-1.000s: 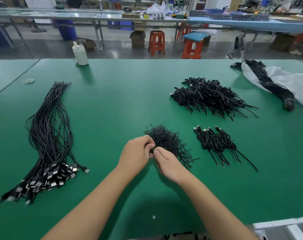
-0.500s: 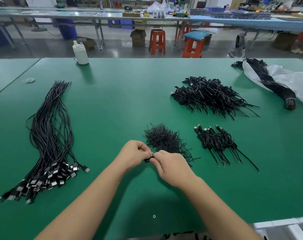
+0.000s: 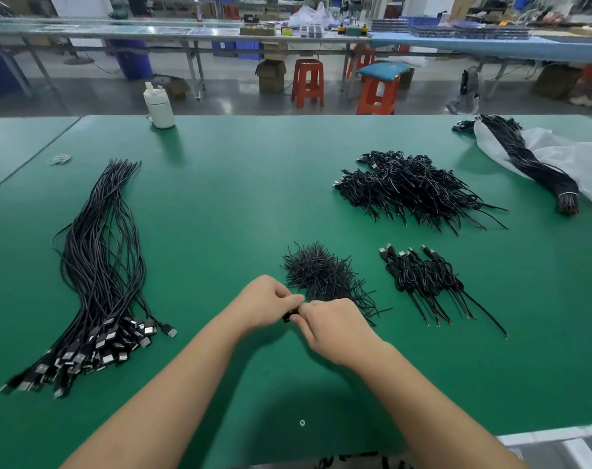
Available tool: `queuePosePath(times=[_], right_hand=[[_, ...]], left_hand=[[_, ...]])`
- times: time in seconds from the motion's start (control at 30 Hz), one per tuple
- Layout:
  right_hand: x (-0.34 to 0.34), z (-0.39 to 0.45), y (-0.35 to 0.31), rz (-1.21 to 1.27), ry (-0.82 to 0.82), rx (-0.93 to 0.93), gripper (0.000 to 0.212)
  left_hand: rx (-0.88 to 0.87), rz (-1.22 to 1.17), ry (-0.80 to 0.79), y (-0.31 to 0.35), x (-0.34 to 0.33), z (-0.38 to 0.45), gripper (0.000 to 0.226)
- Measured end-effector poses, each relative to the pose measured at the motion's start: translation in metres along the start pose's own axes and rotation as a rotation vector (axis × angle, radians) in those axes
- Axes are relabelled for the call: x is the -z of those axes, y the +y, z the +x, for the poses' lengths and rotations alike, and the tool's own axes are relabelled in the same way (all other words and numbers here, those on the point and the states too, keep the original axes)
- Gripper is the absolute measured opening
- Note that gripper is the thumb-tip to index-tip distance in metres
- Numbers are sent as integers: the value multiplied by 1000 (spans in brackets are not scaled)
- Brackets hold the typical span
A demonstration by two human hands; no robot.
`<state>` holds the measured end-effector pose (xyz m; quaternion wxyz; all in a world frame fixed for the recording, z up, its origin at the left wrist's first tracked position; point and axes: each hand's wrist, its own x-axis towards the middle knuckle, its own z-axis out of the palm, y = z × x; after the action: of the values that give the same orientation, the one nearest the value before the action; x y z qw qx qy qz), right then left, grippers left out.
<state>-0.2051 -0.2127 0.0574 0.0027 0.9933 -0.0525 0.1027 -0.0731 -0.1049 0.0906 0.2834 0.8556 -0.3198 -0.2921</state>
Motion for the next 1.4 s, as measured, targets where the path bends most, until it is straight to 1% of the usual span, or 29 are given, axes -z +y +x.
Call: queuePosePath(times=[0.07,0.17,0.33,0.43,0.5,0.67,0.83,1.0,1.03,1.07,1.13,1.17,1.2,1.3,1.4], right_hand=[[-1,0,0,28,-62,-1,39],[-1,1,2,44,-93,-11,40],[2,1,5,31,-133,33,38],[4,2,7,11,-143,48,39],[4,3,8,4,-142,59,38],[7,4,10,15,-154,56,37],[11,6,17,49,-158,51,35],[10,10,20,11,-255,60,40],[10,10,22,-11,-244,83,41],[10,10,23,-26,-183,107,41],[13,9,27,-9,44,107,36],[15,9,28,19,142,98,33],[16,9,29,49,198,97,31],[17,7,29,144,243,98,39],[20,8,26,305,289,29,33]], left_hand=[[-26,15,-46,-2,3,-1,23],[-62,40,-80,-1,5,-1,13],[-48,-6,-82,-6,4,2,14],[-32,-27,-64,-7,3,3,21],[-43,-7,-65,-6,2,3,17],[-169,175,-52,-3,-1,2,16],[-261,159,-65,-6,1,2,12],[-266,169,-89,-9,1,2,17],[-259,155,-94,-10,1,2,17],[-245,132,-95,-10,1,2,16],[-188,31,-83,-12,3,2,13],[-151,-63,-72,-13,5,2,11],[-112,-187,-64,-14,6,1,10],[-10,-567,-92,-13,9,-2,9],[27,-784,-193,-9,9,-4,11]])
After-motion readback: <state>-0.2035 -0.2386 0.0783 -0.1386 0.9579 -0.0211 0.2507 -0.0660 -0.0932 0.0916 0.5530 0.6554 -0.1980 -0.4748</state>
